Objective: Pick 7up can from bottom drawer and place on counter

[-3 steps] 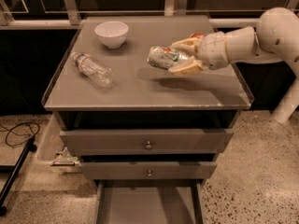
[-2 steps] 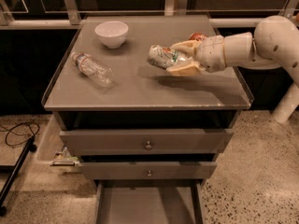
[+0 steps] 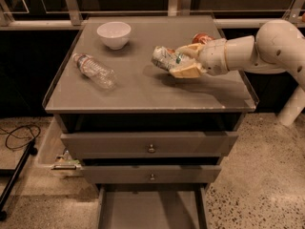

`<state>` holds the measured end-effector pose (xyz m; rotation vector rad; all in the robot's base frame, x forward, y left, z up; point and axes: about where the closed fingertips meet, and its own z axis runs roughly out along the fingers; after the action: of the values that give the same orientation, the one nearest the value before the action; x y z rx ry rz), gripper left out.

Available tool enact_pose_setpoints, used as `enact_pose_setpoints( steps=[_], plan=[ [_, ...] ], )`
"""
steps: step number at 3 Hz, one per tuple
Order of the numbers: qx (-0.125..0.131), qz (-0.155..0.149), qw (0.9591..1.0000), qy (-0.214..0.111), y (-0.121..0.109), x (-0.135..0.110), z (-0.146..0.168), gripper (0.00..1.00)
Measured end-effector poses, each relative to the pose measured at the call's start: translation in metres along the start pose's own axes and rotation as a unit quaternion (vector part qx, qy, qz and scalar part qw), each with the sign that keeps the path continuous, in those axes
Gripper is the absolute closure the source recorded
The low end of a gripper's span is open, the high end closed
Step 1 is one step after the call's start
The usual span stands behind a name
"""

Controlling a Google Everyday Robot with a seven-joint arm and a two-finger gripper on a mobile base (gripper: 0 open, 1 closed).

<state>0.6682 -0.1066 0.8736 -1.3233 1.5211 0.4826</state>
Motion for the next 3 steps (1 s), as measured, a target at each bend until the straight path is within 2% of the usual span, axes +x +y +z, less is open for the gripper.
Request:
enact_pose_setpoints(
  steps=[2, 3],
  plan=[
    [0.008, 0.007, 0.9981, 0.06, -0.0037, 0.0177, 0.005, 1.0],
    [0.008, 0.007, 0.9981, 0.06, -0.0037, 0.0177, 0.005, 0.82]
  ],
)
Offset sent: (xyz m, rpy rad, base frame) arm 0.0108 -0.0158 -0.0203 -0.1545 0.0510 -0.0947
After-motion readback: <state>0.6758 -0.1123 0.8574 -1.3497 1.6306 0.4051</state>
